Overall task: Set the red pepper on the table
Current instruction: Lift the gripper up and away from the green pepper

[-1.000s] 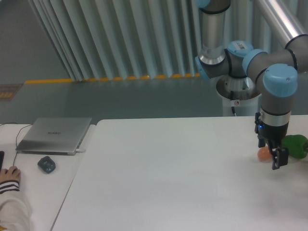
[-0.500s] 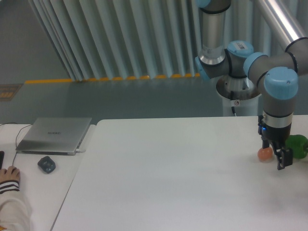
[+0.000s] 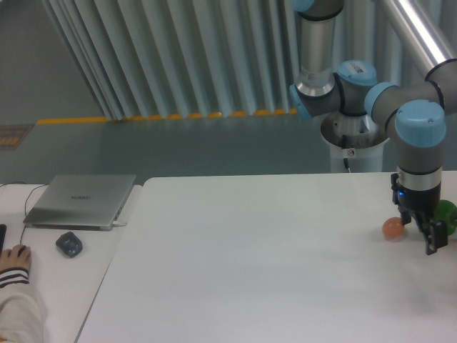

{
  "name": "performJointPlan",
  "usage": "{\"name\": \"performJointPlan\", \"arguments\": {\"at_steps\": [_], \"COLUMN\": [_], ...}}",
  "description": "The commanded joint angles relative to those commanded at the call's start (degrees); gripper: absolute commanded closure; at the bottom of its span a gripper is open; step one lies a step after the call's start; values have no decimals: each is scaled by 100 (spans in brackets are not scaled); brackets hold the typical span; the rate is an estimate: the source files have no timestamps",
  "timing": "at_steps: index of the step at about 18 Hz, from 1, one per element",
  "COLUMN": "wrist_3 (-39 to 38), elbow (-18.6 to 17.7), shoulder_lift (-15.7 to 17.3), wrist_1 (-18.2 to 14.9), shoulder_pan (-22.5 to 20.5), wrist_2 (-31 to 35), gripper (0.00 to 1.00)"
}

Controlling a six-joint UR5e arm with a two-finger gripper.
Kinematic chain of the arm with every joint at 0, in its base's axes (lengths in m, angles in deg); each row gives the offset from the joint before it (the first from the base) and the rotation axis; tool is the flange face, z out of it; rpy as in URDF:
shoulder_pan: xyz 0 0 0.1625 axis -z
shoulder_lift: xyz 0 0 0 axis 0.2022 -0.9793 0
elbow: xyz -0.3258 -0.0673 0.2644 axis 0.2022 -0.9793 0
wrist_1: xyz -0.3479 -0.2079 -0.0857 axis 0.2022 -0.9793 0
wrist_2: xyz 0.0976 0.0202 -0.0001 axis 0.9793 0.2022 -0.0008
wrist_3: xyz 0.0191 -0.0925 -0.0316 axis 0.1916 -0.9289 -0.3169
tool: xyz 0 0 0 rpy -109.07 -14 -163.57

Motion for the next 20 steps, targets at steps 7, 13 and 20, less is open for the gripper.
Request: {"name": "performJointPlan", "arguments": {"at_steps": [7, 13, 20], "wrist_3": [70, 1422, 1538], "elbow": [115, 220, 273], "shoulder_lift": [0, -44, -298], "wrist_1": [150, 298, 966], "shoulder_pan": [-282, -238, -352], "wrist_2": [166, 1494, 1625], "gripper": [0, 0, 0]}}
